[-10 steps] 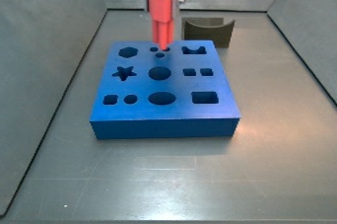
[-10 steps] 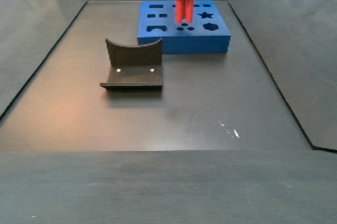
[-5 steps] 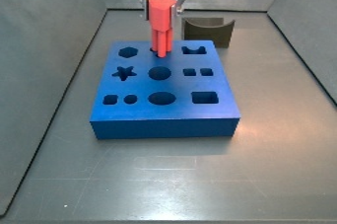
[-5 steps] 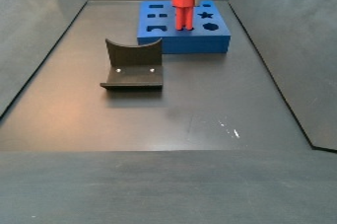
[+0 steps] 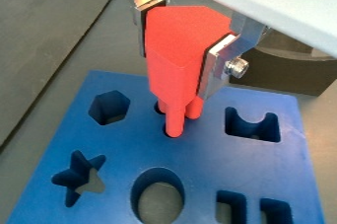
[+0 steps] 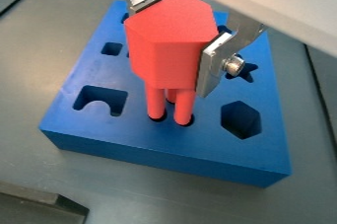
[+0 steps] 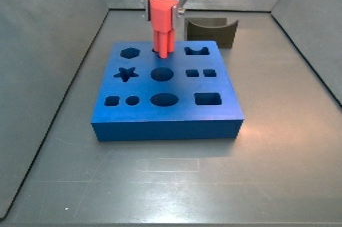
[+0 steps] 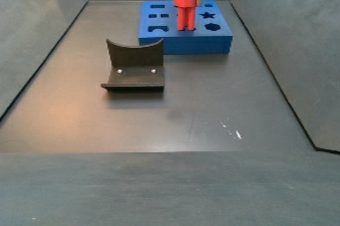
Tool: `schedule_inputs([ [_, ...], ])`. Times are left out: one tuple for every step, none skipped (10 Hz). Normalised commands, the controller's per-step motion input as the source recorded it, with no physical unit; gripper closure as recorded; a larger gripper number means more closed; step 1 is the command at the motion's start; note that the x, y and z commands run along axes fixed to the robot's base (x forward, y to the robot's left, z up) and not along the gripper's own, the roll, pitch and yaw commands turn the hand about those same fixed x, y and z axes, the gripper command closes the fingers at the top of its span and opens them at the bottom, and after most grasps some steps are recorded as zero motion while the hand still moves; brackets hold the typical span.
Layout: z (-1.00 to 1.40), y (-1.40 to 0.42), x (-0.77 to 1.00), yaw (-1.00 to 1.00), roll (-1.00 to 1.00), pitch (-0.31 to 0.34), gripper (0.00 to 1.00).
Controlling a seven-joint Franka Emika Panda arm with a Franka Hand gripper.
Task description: Insert the 3 prong object.
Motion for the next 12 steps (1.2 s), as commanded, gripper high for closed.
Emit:
schedule_inputs([
  [-0.31, 0.0, -0.15, 0.0, 0.02, -0.106, 1.0],
  [-0.34, 0.0, -0.12, 0.0, 0.02, -0.113, 1.0],
  [-0.42, 0.0, 0.0, 0.0, 0.0, -0.124, 1.0],
  [-0.48, 0.0, 0.04, 0.0, 0.0, -0.179, 1.0],
  [-0.44, 0.0, 0.08, -0.06, 0.0, -0.164, 1.0],
  [-0.39, 0.0, 0.05, -0.08, 0.0, -0.147, 1.0],
  [-0.39, 0.0, 0.0, -0.06, 0.0, -0.159, 1.0],
  [-0.36, 0.0, 0.0, -0.05, 0.0, -0.189, 1.0],
  [-0.31, 0.0, 0.0, -0.07, 0.0, -0.233, 1.0],
  [-0.21, -0.01, -0.09, -0.05, 0.0, -0.317, 1.0],
  [0.0, 0.0, -0.02, 0.0, 0.0, -0.036, 1.0],
  [0.0, 0.0, 0.0, 0.0, 0.0, 0.0, 1.0],
])
